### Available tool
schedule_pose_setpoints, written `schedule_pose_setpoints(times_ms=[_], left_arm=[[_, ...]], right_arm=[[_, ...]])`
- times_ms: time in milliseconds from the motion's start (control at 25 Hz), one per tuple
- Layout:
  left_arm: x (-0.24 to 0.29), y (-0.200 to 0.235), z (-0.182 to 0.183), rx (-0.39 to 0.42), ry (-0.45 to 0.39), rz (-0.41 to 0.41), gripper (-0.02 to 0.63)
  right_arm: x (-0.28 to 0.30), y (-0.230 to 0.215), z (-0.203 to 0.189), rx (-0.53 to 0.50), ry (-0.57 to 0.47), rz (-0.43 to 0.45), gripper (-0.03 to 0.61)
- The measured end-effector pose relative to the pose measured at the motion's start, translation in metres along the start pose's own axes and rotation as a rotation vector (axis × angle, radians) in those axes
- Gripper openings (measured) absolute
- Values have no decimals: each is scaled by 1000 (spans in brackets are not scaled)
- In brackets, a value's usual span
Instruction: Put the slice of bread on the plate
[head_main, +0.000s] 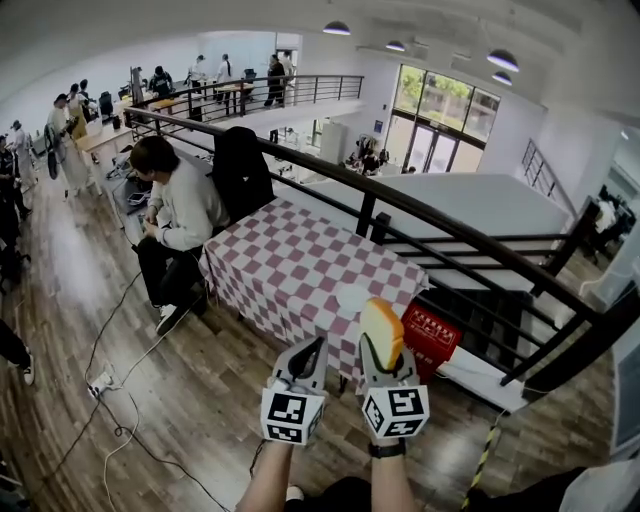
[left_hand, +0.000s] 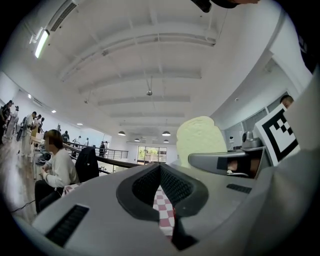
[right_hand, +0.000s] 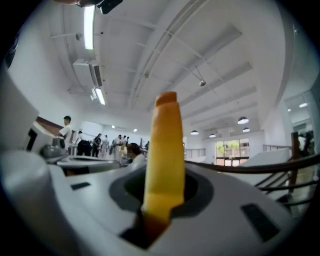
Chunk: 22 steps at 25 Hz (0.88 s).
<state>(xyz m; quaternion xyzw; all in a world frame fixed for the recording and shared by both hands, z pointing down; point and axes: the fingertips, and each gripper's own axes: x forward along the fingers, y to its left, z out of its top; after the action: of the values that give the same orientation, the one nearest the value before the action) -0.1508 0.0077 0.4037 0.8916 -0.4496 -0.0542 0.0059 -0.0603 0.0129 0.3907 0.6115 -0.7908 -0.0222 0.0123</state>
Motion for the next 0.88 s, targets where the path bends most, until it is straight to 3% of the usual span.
schedule_pose_setpoints(times_ms=[160,240,400,560,720,880], left_arm=[[21,28,-5,113,22,-16,15],[38,35,-4,98,20,-23,15],[81,49,-3,153,38,22,15],[135,68,1,117,44,73,15],[189,100,8,144,41,135,15],[235,89,-3,103,60,187,15]], right_arm=[[41,9,-12,70,59,24,98],[57,-3,-15,86,59,16,98],[92,-41,-18,97,54,4,98],[146,-88,-11,145,37,-20,98],[209,-104,5,107,33,112,97],[221,-144,2,56,39,154,97]])
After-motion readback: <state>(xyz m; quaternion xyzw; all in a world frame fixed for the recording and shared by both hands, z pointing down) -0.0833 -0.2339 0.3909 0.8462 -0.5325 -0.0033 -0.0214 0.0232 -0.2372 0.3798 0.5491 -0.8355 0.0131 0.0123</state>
